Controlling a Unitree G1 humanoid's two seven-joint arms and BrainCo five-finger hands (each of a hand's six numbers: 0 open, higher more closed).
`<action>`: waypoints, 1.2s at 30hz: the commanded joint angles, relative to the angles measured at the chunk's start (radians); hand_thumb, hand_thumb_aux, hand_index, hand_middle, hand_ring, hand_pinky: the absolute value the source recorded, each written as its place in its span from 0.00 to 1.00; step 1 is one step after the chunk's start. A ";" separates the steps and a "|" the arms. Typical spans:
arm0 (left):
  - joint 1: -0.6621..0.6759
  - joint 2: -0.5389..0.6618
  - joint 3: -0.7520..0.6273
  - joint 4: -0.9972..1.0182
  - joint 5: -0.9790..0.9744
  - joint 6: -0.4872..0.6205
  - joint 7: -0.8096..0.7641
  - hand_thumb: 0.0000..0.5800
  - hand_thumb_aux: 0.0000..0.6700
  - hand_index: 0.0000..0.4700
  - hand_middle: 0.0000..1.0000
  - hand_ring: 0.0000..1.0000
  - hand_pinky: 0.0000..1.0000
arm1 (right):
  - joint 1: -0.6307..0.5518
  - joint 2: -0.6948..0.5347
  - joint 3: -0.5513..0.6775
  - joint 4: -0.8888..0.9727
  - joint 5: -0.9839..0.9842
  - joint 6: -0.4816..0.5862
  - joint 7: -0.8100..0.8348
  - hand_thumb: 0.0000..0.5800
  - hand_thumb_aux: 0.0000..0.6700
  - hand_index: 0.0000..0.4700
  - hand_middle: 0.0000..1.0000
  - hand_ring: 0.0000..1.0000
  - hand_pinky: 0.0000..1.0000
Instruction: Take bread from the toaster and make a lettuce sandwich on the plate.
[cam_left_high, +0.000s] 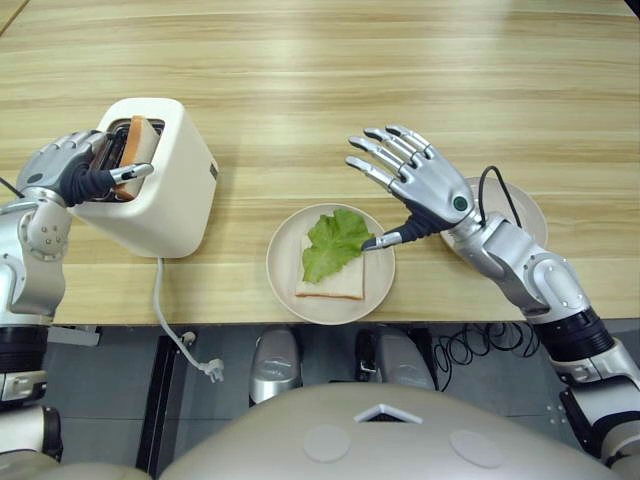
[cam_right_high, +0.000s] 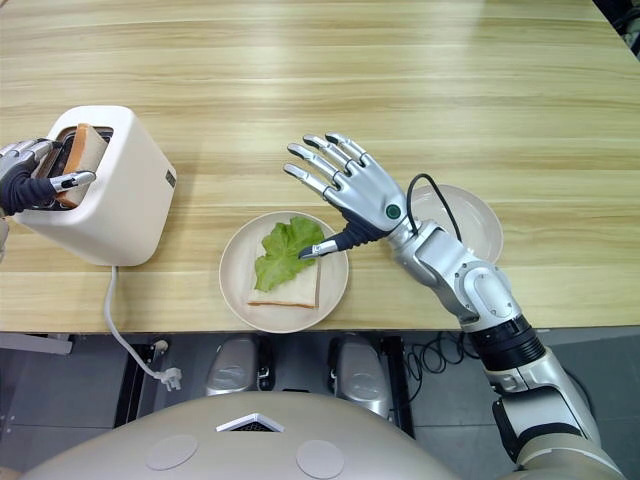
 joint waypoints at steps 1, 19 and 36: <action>0.010 0.010 -0.045 0.000 0.024 0.002 -0.025 0.00 0.00 0.00 0.00 0.00 0.00 | 0.000 0.002 -0.017 0.023 -0.005 -0.003 -0.012 0.00 0.00 0.00 0.00 0.00 0.00; -0.004 0.038 -0.030 -0.028 0.047 0.011 0.001 1.00 1.00 0.98 0.00 0.00 0.00 | 0.008 0.025 0.006 0.050 -0.042 -0.001 -0.045 0.00 0.00 0.00 0.00 0.00 0.00; -0.101 -0.003 0.132 -0.090 -0.097 -0.024 0.086 1.00 1.00 0.98 1.00 1.00 1.00 | 0.004 0.035 0.014 0.075 -0.052 -0.009 -0.061 0.00 0.00 0.00 0.00 0.00 0.00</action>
